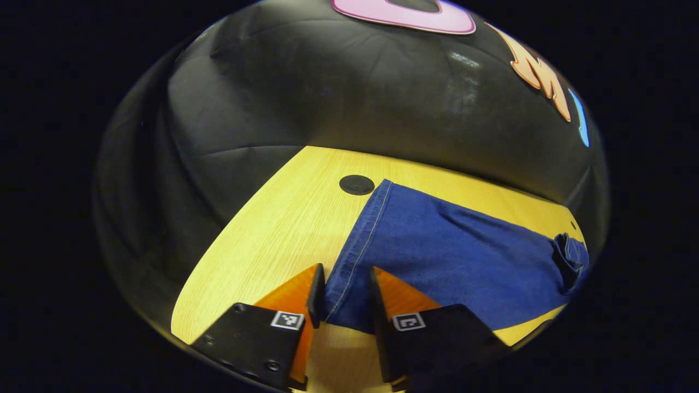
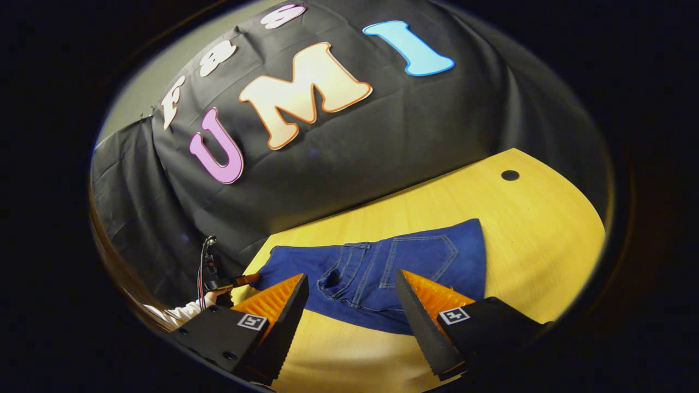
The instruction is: Grasp the waist and the cuffs of the jeans and fold them to make the two legs overlap; first hold the waist and fold one-third of the jeans toward the cuffs, then hold the cuffs and fold the remaining one-third in the same direction to finish folding.
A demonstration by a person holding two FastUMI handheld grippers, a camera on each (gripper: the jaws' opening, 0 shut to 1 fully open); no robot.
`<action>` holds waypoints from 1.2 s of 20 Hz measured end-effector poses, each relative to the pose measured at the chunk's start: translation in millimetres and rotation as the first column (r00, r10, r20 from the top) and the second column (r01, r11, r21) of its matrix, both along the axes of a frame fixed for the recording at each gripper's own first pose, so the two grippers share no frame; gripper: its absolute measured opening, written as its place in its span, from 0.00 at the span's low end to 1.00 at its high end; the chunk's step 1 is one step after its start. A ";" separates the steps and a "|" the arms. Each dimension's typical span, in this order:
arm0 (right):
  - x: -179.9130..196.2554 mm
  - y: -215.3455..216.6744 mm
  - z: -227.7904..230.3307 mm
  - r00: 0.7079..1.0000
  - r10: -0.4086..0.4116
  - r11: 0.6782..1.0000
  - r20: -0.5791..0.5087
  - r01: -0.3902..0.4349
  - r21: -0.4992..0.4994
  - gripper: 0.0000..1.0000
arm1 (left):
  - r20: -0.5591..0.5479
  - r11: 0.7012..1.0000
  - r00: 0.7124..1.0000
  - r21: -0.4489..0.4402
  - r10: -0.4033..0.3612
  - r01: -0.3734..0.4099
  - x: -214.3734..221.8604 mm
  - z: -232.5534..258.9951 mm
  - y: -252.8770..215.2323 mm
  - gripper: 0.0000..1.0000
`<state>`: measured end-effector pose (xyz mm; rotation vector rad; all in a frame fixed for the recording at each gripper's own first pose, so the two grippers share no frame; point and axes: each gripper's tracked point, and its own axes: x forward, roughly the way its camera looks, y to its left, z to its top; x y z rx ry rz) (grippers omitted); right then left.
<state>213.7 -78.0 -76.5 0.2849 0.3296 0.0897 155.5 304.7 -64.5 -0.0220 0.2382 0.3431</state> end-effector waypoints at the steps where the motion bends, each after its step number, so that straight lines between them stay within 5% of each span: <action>1: -4.1 -3.4 1.1 1.000 -0.014 1.000 -0.002 0.014 0.003 0.98 | 0.023 0.999 1.000 -0.032 -0.014 0.015 1.6 1.4 -1.0 0.34; 7: -20.8 -25.1 8.9 0.996 -0.084 0.996 0.005 0.084 0.016 0.98 | 0.110 0.970 0.993 -0.234 -0.042 0.066 0.9 4.6 2.3 0.00; 14: -31.1 -49.5 25.7 0.990 -0.140 0.990 0.022 0.140 0.007 0.98 | 0.258 0.937 0.951 -0.256 -0.172 0.239 -2.2 61.7 -50.7 0.00; 24: -51.5 -98.0 48.8 0.984 -0.169 0.986 0.048 0.168 0.017 0.98 | 0.302 0.879 0.860 -0.119 -0.411 0.462 6.6 132.6 -235.1 0.00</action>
